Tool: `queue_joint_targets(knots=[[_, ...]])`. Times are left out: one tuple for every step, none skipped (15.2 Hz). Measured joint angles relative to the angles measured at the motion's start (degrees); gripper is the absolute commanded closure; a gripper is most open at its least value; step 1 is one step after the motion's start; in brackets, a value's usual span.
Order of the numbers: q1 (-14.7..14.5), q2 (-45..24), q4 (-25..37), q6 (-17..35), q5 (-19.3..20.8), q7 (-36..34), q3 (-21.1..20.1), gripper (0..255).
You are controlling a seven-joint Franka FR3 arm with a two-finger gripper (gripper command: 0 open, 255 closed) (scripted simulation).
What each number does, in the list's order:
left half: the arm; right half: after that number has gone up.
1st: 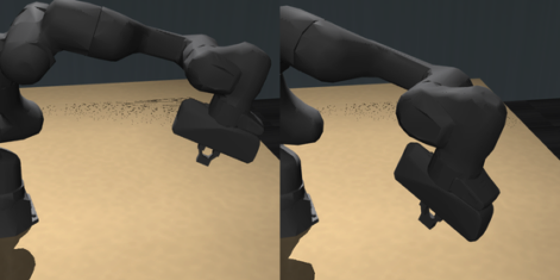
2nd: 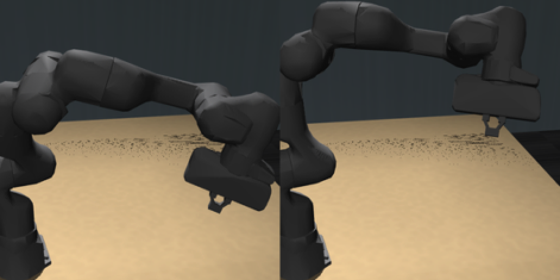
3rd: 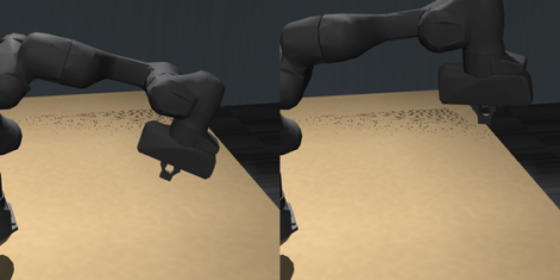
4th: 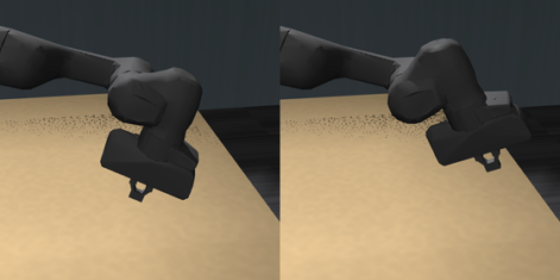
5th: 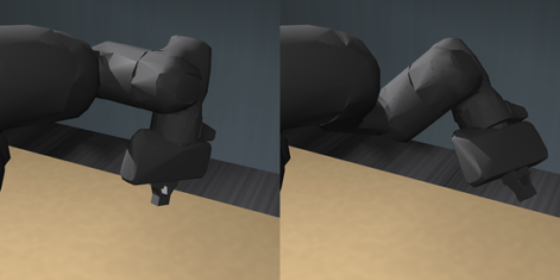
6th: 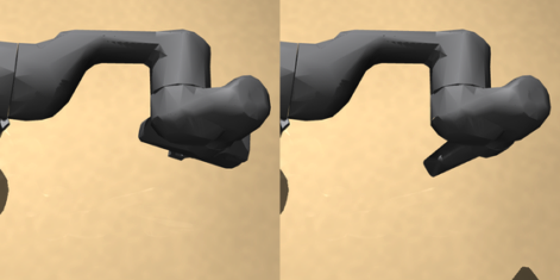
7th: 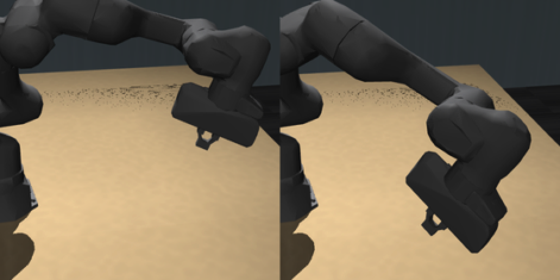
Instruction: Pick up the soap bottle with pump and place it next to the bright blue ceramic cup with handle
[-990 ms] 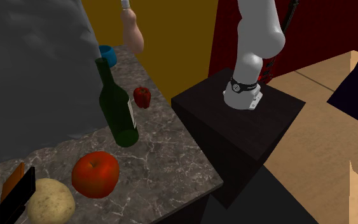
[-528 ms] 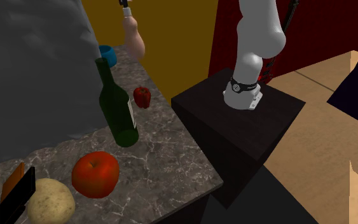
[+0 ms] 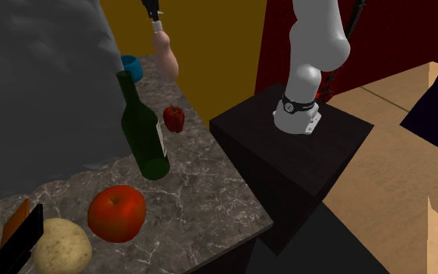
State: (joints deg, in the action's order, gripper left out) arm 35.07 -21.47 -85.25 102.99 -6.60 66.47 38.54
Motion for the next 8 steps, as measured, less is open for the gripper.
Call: queue_joint_targets(knots=[[-0.09,0.05,-0.55,0.5,0.03,-0.03,-0.01,255],[-0.05,0.0,-0.64,0.64,-0.01,0.02,-0.02,255],[-0.07,0.02,-0.77,0.76,0.0,0.01,-0.02,255],[-0.07,0.03,-0.84,0.83,0.0,0.01,-0.02,255],[-0.07,0.03,-0.86,0.86,0.0,0.02,-0.02,255],[-0.07,0.03,-0.88,0.87,0.0,0.02,-0.02,255],[-0.08,0.05,-0.91,0.89,0.01,0.01,-0.02,255],[-0.08,0.04,-0.9,0.89,0.0,0.01,-0.02,0]])
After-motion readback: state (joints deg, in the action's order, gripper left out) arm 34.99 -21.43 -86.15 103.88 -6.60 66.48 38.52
